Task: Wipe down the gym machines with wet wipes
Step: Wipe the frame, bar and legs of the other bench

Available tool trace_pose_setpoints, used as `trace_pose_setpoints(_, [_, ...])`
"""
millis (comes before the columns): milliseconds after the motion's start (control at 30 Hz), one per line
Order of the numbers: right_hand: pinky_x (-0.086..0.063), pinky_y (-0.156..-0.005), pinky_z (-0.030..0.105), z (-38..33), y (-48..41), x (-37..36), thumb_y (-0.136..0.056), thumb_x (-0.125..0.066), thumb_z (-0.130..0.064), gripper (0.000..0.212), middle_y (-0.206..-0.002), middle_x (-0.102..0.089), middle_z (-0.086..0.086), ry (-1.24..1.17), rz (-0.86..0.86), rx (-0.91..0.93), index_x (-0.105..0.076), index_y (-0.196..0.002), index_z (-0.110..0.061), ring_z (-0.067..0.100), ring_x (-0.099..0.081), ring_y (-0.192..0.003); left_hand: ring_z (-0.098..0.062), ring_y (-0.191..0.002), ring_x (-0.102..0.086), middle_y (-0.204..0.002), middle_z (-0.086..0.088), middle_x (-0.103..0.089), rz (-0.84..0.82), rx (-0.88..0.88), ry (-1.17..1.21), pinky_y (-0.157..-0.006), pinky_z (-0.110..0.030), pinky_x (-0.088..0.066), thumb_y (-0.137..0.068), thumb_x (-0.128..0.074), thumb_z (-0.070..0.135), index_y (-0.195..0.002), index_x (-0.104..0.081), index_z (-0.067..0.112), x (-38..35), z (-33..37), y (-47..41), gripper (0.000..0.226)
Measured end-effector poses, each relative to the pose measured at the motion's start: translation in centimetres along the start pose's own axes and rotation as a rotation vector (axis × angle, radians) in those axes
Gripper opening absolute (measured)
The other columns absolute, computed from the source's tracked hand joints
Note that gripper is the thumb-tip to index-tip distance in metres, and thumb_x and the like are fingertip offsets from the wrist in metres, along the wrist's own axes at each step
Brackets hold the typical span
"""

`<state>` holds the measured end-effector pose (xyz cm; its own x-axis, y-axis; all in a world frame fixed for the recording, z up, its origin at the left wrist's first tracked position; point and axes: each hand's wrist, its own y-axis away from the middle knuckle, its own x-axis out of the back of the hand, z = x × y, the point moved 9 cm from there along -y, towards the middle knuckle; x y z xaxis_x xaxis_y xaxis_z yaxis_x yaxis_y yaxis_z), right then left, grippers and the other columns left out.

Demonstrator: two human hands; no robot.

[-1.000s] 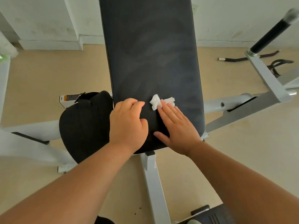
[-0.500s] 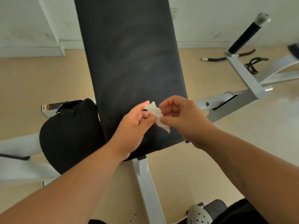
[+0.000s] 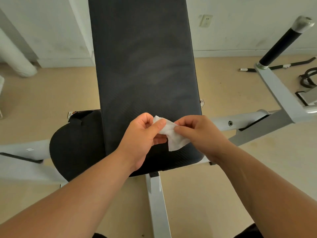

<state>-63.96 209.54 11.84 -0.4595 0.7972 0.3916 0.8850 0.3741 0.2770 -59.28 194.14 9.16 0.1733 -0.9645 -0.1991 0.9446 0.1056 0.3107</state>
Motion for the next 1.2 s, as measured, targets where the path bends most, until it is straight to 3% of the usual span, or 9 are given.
trace_pose_setpoints(167, [-0.037,-0.066,0.028,2.5,0.0,2.4,-0.097,-0.049,-0.01,0.03,-0.063,-0.052,-0.011,-0.157,0.077,-0.075,-0.06,-0.07,-0.017,0.008,-0.045,-0.067,-0.025,-0.092,-0.07,-0.102,-0.014,-0.074,-0.037,0.112,0.154,-0.088,-0.039,-0.059,-0.086,-0.07,0.008,-0.112,-0.065,0.002,-3.7,-0.6,0.5,0.027])
trace_pose_setpoints(333, [-0.047,-0.063,0.022,2.9,1.1,4.7,-0.091,-0.074,-0.024,0.014,-0.077,-0.068,0.0,-0.189,-0.028,-0.02,-0.067,-0.088,-0.013,0.008,-0.059,-0.07,-0.032,-0.095,-0.069,-0.099,-0.018,-0.072,0.006,0.129,0.131,-0.087,-0.042,-0.057,-0.095,-0.063,0.007,-0.083,-0.063,0.009,-7.3,-0.4,-0.8,0.012])
trace_pose_setpoints(400, [-0.052,-0.068,0.028,3.4,1.3,5.8,-0.085,-0.082,-0.031,0.022,-0.089,-0.075,0.009,-0.207,-0.045,-0.004,-0.071,-0.092,-0.013,0.012,-0.066,-0.076,-0.032,-0.086,-0.063,-0.088,-0.016,-0.064,0.043,0.112,0.048,-0.078,-0.042,-0.054,-0.095,-0.065,0.008,-0.076,-0.057,0.014,-8.4,-0.2,-1.5,0.022])
trace_pose_setpoints(567, [-0.048,-0.069,0.036,6.0,0.5,9.6,-0.085,-0.08,-0.029,0.018,-0.085,-0.072,0.009,-0.28,0.084,-0.055,-0.072,-0.089,-0.013,0.017,-0.063,-0.077,-0.023,-0.073,-0.06,-0.072,-0.004,-0.059,0.193,0.012,-0.227,-0.069,-0.041,-0.051,-0.081,-0.083,0.023,-0.078,-0.059,0.016,-10.5,1.0,-3.3,0.025])
trace_pose_setpoints(667, [-0.051,-0.072,0.039,8.9,0.1,13.3,-0.089,-0.072,-0.027,0.015,-0.089,-0.072,0.009,-0.358,0.238,-0.116,-0.073,-0.094,-0.013,0.022,-0.064,-0.08,-0.018,-0.07,-0.061,-0.075,0.0,-0.063,0.229,-0.205,-0.637,-0.068,-0.036,-0.052,-0.082,-0.081,0.041,-0.09,-0.058,0.019,-12.0,3.5,-4.4,0.033])
trace_pose_setpoints(800, [-0.046,-0.067,0.033,13.6,-0.2,15.6,-0.096,-0.061,-0.02,0.015,-0.082,-0.065,0.004,-0.241,0.384,-0.249,-0.072,-0.09,-0.01,0.021,-0.058,-0.074,-0.025,-0.093,-0.055,-0.098,0.001,-0.059,0.143,-0.722,-1.415,-0.08,-0.04,-0.046,-0.089,-0.067,0.039,-0.104,-0.058,0.018,-16.1,5.2,-5.2,0.027])
trace_pose_setpoints(900, [-0.036,-0.059,0.031,15.0,-0.9,14.9,-0.096,-0.059,-0.023,0.024,-0.078,-0.056,0.008,-0.128,0.365,-0.302,-0.067,-0.091,0.0,0.022,-0.047,-0.069,-0.033,-0.126,-0.047,-0.127,-0.006,-0.054,0.062,-0.763,-1.756,-0.108,-0.048,-0.035,-0.092,-0.054,0.044,-0.122,-0.059,0.015,-16.2,2.3,-7.3,0.042])
trace_pose_setpoints(1000, [-0.035,-0.061,0.03,14.2,-1.9,14.9,-0.096,-0.061,-0.028,0.024,-0.071,-0.052,0.001,-0.134,0.338,-0.251,-0.065,-0.078,-0.014,0.02,-0.046,-0.067,-0.033,-0.145,-0.032,-0.149,-0.01,-0.044,0.077,-0.735,-1.787,-0.12,-0.057,-0.023,-0.096,-0.04,0.049,-0.138,-0.053,0.012,-14.5,0.2,-8.2,0.057])
trace_pose_setpoints(1200, [-0.041,-0.066,0.03,13.8,-4.5,14.1,-0.1,-0.064,-0.018,0.018,-0.09,-0.068,0.006,-0.583,0.042,-0.152,-0.073,-0.105,-0.004,0.019,-0.057,-0.08,-0.033,-0.147,-0.033,-0.152,-0.011,-0.045,0.093,-0.834,-1.718,-0.121,-0.057,-0.021,-0.093,-0.05,0.044,-0.139,-0.056,0.011,-14.8,-0.5,-8.1,0.056])
